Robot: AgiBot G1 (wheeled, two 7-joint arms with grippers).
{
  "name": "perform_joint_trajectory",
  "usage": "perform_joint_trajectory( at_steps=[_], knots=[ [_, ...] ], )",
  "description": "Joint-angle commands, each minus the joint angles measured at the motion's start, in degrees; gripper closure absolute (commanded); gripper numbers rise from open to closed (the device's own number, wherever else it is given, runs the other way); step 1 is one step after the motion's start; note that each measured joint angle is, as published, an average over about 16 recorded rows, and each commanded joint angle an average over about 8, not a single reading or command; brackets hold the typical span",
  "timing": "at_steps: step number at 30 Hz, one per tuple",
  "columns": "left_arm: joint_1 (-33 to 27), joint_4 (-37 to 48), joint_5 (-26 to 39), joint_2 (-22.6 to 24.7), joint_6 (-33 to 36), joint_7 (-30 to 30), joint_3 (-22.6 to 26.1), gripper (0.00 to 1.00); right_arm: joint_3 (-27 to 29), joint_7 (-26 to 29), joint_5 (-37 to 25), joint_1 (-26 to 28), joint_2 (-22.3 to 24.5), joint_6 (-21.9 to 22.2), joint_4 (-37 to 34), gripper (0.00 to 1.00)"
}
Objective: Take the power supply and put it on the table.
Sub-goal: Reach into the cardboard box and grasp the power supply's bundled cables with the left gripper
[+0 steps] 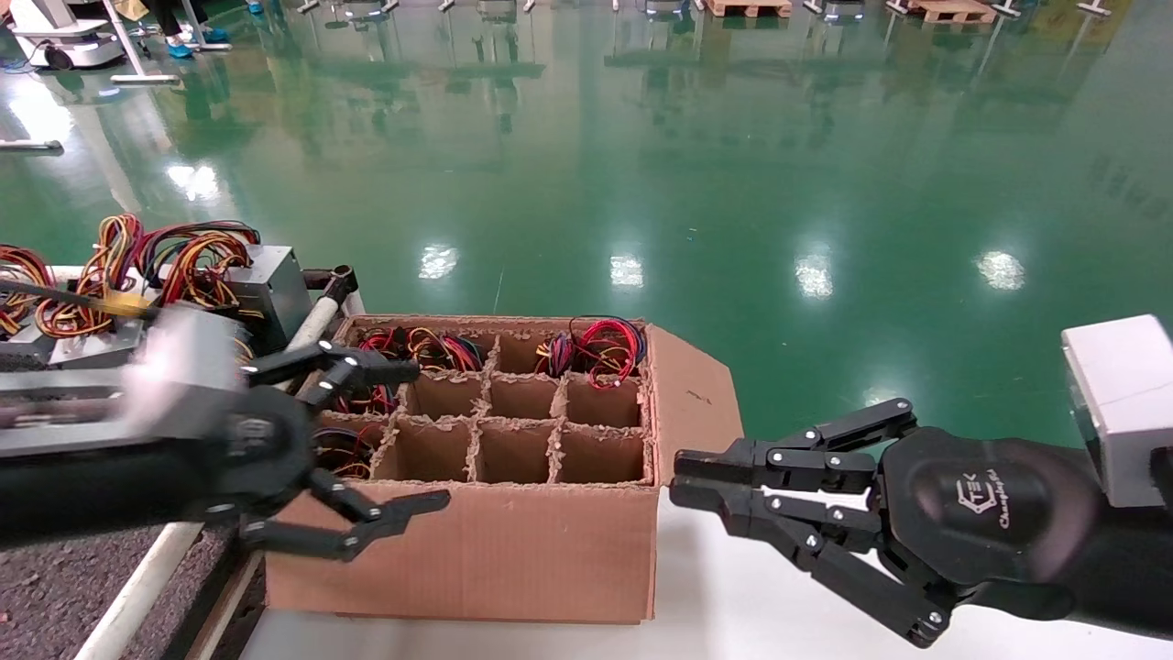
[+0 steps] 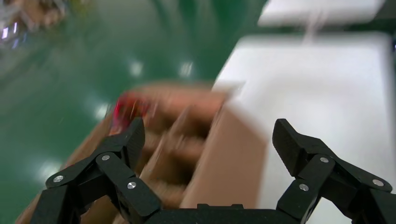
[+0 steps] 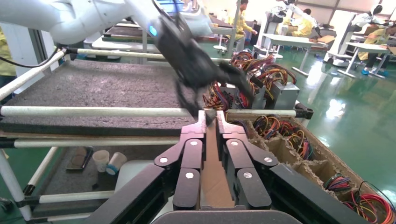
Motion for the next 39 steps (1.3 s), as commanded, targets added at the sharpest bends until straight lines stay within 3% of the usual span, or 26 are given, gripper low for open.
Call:
perform_joint_trajectory(
  at_steps=[1, 7, 13, 21, 30, 33, 39],
  knots=[
    [-2.8, 0.6, 6.1, 1.6, -1.9, -0.4, 2.3, 0.00, 0.0, 0.0, 0.0, 0.0, 0.0, 0.0, 0.0, 1.00],
    [-10.9, 12.1, 17.3, 10.3, -7.4, -3.7, 7.2, 0.00, 0.0, 0.0, 0.0, 0.0, 0.0, 0.0, 0.0, 1.00],
    [-16.4, 27.6, 18.9, 17.4, -11.3, -7.7, 7.7, 0.00, 0.0, 0.0, 0.0, 0.0, 0.0, 0.0, 0.0, 0.97],
    [-21.5, 43.4, 20.4, 24.1, -15.4, -9.9, 8.5, 0.00, 0.0, 0.0, 0.0, 0.0, 0.0, 0.0, 0.0, 0.00],
    [-24.4, 54.0, 23.3, 28.3, -19.6, -6.5, 10.1, 0.00, 0.0, 0.0, 0.0, 0.0, 0.0, 0.0, 0.0, 0.00],
    [-24.9, 56.2, 23.0, 29.1, -21.2, -5.3, 9.7, 0.15, 0.0, 0.0, 0.0, 0.0, 0.0, 0.0, 0.0, 0.00],
    [-25.5, 59.5, 22.6, 30.4, -22.5, -2.9, 9.4, 0.71, 0.0, 0.0, 0.0, 0.0, 0.0, 0.0, 0.0, 0.00]
  ],
)
